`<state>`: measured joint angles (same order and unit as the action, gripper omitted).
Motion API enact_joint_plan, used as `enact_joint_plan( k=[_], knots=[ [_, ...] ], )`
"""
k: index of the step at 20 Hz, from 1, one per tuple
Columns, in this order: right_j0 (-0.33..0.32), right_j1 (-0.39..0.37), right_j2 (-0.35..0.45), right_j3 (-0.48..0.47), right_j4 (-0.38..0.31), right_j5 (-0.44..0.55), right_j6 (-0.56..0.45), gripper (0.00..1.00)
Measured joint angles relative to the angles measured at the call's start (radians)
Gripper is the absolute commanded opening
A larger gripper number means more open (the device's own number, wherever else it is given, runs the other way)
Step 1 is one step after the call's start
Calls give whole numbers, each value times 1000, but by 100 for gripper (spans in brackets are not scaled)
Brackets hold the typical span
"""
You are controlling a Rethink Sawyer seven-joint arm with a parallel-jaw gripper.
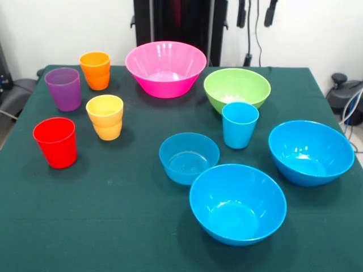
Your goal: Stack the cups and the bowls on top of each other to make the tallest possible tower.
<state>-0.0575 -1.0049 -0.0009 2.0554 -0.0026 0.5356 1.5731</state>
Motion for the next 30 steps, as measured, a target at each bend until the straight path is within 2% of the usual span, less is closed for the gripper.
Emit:
enact_joint_plan(
  k=[9, 18, 30],
  knots=[
    [9, 115, -10, -55, -11, -95, 0, 100],
    [34, 223, -78, -127, -43, -115, 0, 100],
    [13, 327, -143, -179, -70, -170, 0, 100]
  ],
)
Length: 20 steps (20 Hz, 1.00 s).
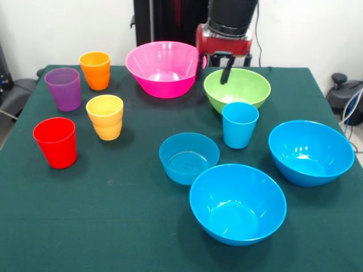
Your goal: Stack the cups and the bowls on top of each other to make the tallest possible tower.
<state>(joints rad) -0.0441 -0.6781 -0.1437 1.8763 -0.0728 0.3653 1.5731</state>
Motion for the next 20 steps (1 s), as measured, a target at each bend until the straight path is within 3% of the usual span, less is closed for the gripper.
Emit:
enact_joint_plan(
  k=[10, 20],
  knots=[
    [-60, 35, -53, -1, 0, -42, 0, 100],
    [-65, 67, -96, -1, 0, -99, 0, 100]
  ],
)
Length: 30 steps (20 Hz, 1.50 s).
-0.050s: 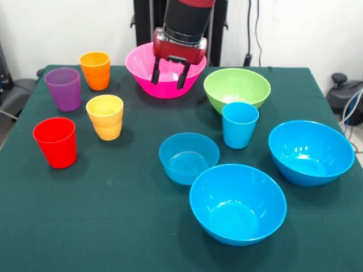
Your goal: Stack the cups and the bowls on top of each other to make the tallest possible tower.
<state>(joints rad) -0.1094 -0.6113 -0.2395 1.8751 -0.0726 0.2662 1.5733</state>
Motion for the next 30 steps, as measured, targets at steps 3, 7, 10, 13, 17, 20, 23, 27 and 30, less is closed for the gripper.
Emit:
enact_joint_plan(
  k=[3, 7, 10, 13, 17, 20, 23, 27, 30],
  knots=[
    [2, 3, -1, 0, 0, 0, 0, 100],
    [18, 3, -7, 0, 0, 0, 0, 100],
    [45, 3, -23, -2, 0, 0, 0, 100],
    [91, 0, -48, -8, 0, 5, 1, 100],
    [139, -13, -68, -22, 1, 25, 3, 100],
    [164, -31, -72, -38, 2, 46, 3, 100],
    [169, -44, -73, -50, 3, 48, 3, 100],
    [165, -48, -73, -64, 3, 48, 3, 100],
    [156, -48, -73, -73, 3, 48, 3, 100]
  ],
)
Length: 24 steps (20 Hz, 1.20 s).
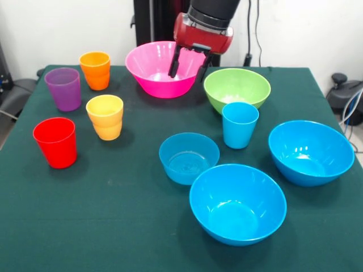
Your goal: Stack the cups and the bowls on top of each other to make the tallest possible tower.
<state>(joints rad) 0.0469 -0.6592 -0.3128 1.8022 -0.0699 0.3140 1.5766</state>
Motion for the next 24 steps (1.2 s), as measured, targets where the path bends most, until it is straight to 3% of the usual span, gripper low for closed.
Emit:
enact_joint_plan(
  k=[15, 24],
  knots=[
    [-52, 10, 0, -17, 0, 0, 0, 100],
    [-65, 65, 0, -32, 0, -4, 0, 100]
  ],
)
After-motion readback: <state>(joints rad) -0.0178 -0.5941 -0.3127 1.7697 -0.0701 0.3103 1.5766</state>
